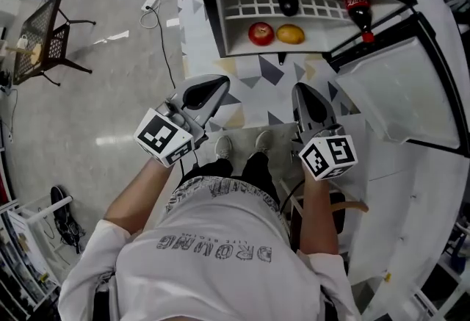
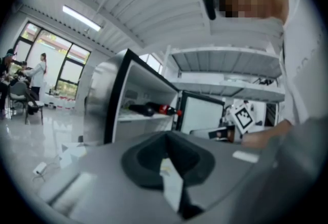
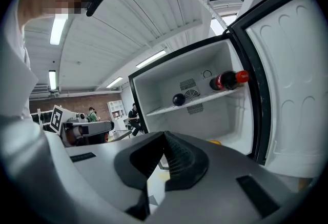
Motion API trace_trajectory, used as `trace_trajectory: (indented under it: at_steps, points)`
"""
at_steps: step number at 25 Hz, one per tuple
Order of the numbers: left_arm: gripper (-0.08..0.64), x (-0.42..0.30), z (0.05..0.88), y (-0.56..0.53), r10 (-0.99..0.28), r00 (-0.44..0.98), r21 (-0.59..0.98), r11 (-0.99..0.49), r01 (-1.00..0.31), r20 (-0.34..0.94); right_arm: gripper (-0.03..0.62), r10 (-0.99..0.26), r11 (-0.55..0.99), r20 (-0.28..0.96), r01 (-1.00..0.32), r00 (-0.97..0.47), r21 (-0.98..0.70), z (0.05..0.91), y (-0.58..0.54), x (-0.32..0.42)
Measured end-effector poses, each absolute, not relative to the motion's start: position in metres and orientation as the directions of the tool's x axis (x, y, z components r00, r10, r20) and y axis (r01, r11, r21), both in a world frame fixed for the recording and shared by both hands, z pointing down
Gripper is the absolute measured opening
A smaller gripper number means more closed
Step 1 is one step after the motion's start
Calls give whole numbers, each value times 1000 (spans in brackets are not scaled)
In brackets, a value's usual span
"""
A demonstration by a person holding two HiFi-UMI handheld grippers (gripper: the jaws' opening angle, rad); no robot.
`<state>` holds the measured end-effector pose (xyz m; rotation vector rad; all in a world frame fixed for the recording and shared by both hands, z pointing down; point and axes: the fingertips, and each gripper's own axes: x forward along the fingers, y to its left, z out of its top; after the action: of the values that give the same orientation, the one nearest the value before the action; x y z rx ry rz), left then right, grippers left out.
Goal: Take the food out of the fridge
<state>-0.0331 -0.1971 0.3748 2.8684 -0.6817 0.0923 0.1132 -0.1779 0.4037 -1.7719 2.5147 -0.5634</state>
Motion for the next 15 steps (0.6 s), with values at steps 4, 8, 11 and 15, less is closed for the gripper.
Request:
trace_trajectory:
  at_steps: [4, 8, 11, 15]
  points:
    - [8, -17, 380, -205, -482, 868, 169, -852, -496, 122, 1, -898, 324, 203, -899, -390, -294, 414, -197, 133]
    - [8, 0, 387, -210, -524, 841, 168, -824, -541, 138, 1, -878, 363, 214, -887, -429, -286, 424, -214, 152]
    - [8, 14, 394, -214, -545, 824, 171, -807, -565, 152, 1, -865, 385, 227, -882, -448, -272, 434, -226, 167]
    - [8, 31, 402, -220, -571, 803, 161, -788, -594, 168, 2, -849, 404, 250, -876, -466, -262, 449, -242, 185]
